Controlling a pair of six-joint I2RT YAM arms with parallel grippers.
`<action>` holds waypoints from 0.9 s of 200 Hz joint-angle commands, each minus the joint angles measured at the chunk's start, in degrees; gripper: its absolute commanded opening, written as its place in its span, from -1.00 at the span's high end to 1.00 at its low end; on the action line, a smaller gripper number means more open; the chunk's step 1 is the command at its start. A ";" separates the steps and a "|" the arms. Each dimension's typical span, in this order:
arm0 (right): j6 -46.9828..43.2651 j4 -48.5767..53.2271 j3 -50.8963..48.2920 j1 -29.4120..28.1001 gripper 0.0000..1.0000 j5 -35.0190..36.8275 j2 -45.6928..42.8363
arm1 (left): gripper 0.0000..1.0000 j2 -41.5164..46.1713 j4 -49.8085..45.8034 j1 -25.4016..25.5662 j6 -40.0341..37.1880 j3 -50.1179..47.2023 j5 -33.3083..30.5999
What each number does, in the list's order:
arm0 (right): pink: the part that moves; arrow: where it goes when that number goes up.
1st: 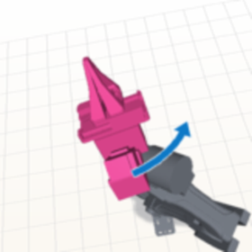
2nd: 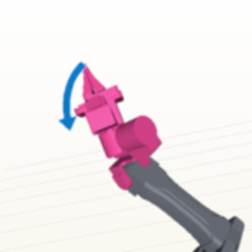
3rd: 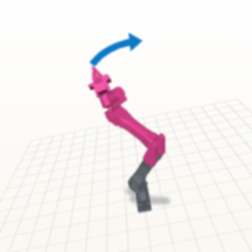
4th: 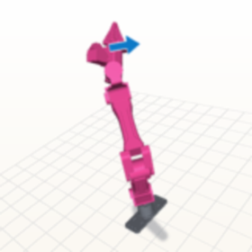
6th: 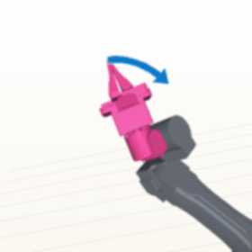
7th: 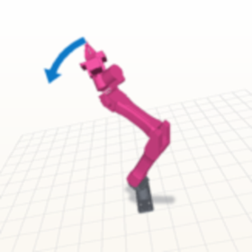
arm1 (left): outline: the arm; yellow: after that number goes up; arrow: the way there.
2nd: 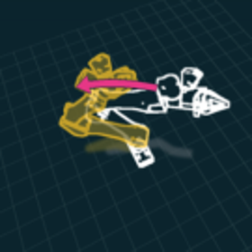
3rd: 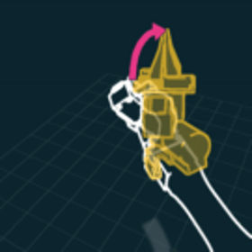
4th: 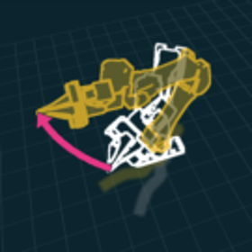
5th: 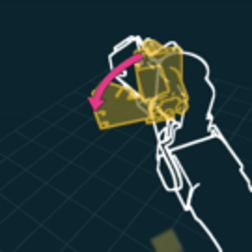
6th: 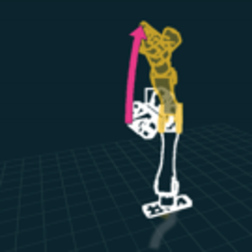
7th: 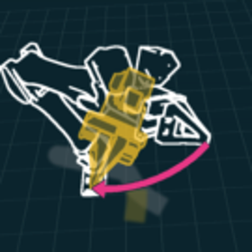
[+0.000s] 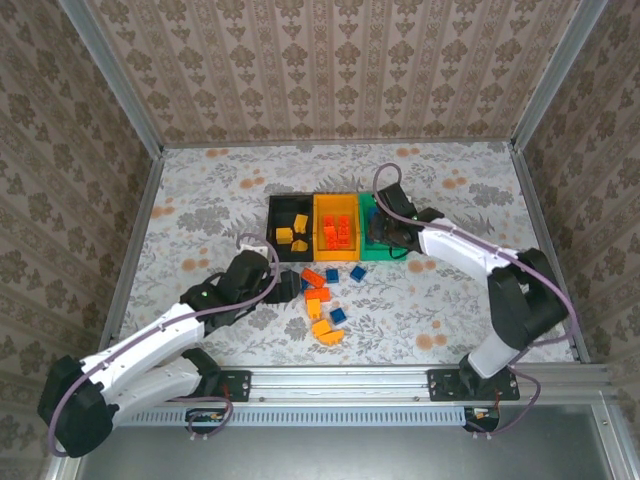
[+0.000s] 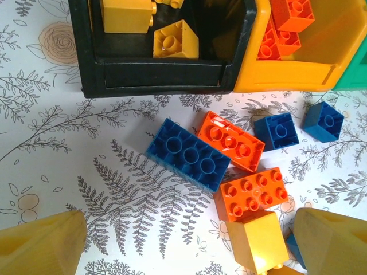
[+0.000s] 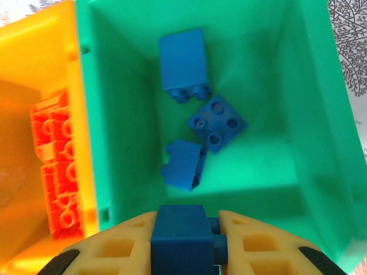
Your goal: Sort the legos into containers by color
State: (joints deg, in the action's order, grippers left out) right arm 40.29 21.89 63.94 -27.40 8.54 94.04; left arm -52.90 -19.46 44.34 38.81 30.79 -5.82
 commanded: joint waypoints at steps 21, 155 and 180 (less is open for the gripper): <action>-2.84 2.14 7.10 0.85 -0.10 0.99 4.01 | -0.89 -2.50 2.59 -1.13 0.36 -0.65 0.17; -0.83 -3.63 -9.60 -1.48 -0.52 -0.89 -15.90 | -0.57 -29.27 10.03 -0.81 -1.12 7.77 2.50; -0.92 -3.50 -10.23 -1.43 -0.52 -0.81 -17.15 | -0.38 -30.05 6.20 -0.47 -0.64 7.06 -0.16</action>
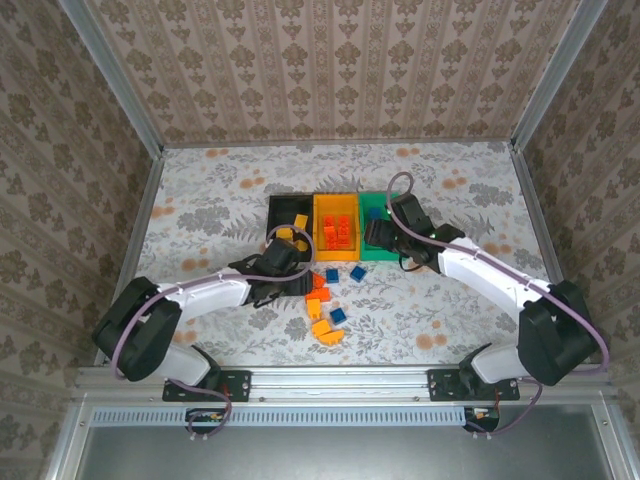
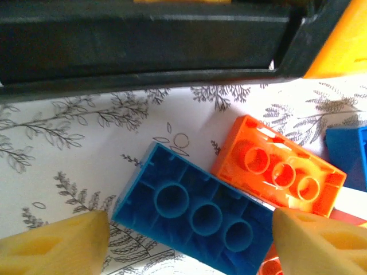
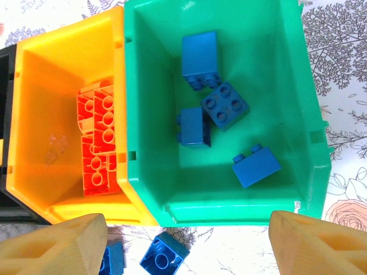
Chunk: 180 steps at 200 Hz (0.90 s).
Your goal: Sort the legos into containers by color
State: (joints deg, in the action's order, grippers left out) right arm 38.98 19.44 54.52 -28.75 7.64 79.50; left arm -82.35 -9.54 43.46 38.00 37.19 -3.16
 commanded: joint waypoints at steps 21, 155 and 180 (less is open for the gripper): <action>0.39 -1.20 -1.35 -0.12 -0.52 0.10 -3.63 | -0.28 3.15 -6.30 -0.09 1.14 -3.08 -4.63; 1.44 -1.19 -2.89 -0.16 -0.52 -0.53 -6.62 | -0.65 7.56 -9.99 -2.81 -2.27 -2.42 -9.38; 1.45 -0.56 -3.23 -0.16 -0.52 -0.11 -8.01 | -0.49 2.46 -8.76 -3.39 -2.29 -2.04 -11.84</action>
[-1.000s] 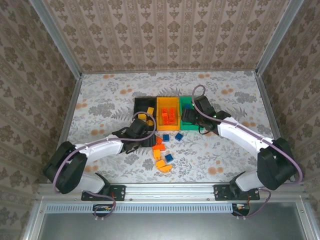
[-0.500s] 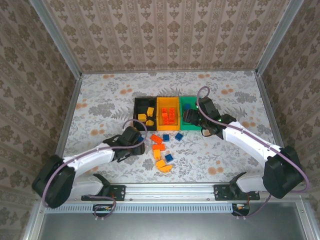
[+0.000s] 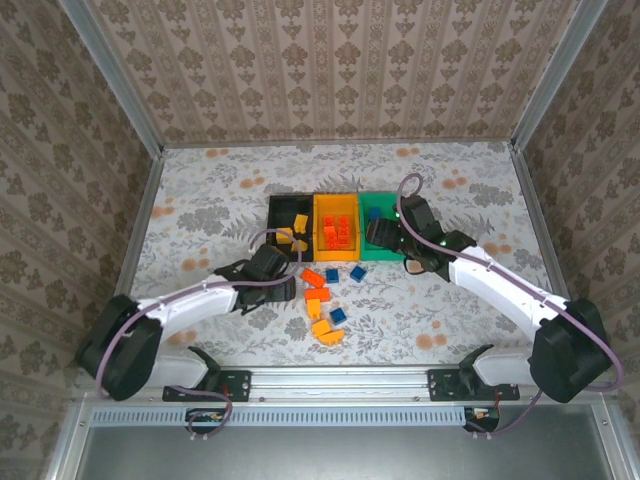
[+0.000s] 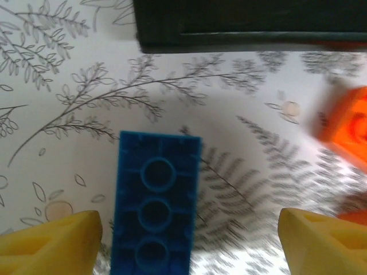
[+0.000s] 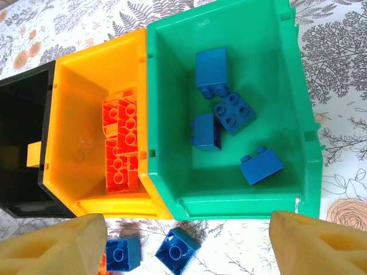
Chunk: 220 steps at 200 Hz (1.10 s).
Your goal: Sort the legos into containers by color
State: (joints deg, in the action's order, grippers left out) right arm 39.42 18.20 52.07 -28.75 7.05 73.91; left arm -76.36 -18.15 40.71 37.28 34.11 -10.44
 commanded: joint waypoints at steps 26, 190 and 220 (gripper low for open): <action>1.01 0.87 -1.01 -0.08 -0.53 0.84 -3.58 | -0.20 -6.54 0.99 -0.68 -1.16 0.62 -4.37; 4.78 3.26 -12.36 3.08 -0.53 4.86 -13.58 | 0.39 -13.45 0.74 9.16 -7.60 32.65 6.63; 4.79 4.79 -13.96 3.60 -0.54 4.99 -15.92 | 0.41 -26.73 -0.10 9.21 -9.82 47.95 9.96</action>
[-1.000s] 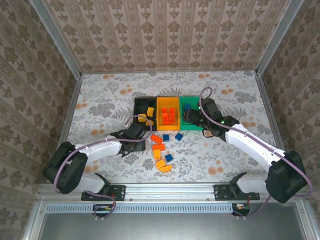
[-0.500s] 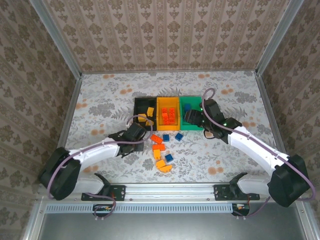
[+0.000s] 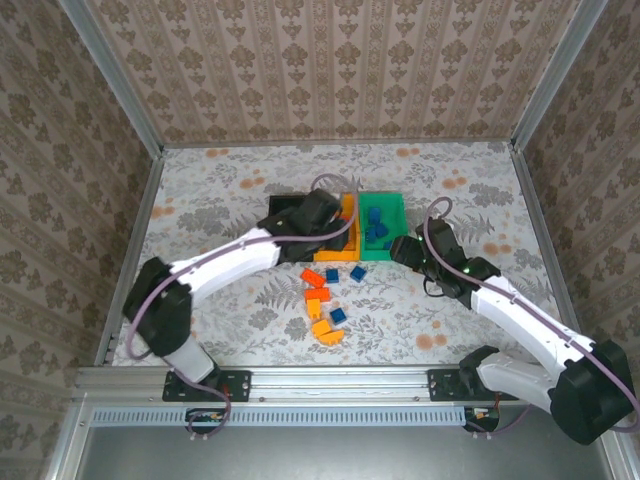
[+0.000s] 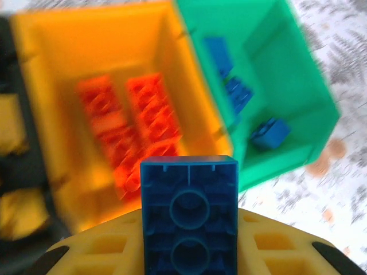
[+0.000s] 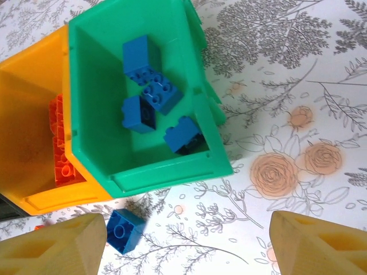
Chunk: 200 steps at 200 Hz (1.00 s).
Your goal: Sort the legos into containers by color
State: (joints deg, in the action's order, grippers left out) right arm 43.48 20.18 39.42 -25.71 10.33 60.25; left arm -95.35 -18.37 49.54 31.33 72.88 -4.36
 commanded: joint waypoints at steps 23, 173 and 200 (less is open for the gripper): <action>0.72 3.25 -2.22 0.84 -0.54 1.63 -3.42 | 0.41 -16.66 -2.98 0.49 -4.85 20.02 5.41; -3.11 0.27 -2.70 -0.11 -0.57 -4.05 -2.91 | -0.61 -7.90 2.90 -0.06 -1.29 15.14 3.60; -4.90 -0.95 -1.44 -4.95 -0.57 -5.11 -0.07 | -0.73 5.63 6.63 -0.67 0.46 -0.59 0.74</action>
State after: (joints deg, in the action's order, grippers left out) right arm 41.39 20.82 36.99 -26.89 7.64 57.93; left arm -100.14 -16.53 49.76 29.30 82.00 -0.10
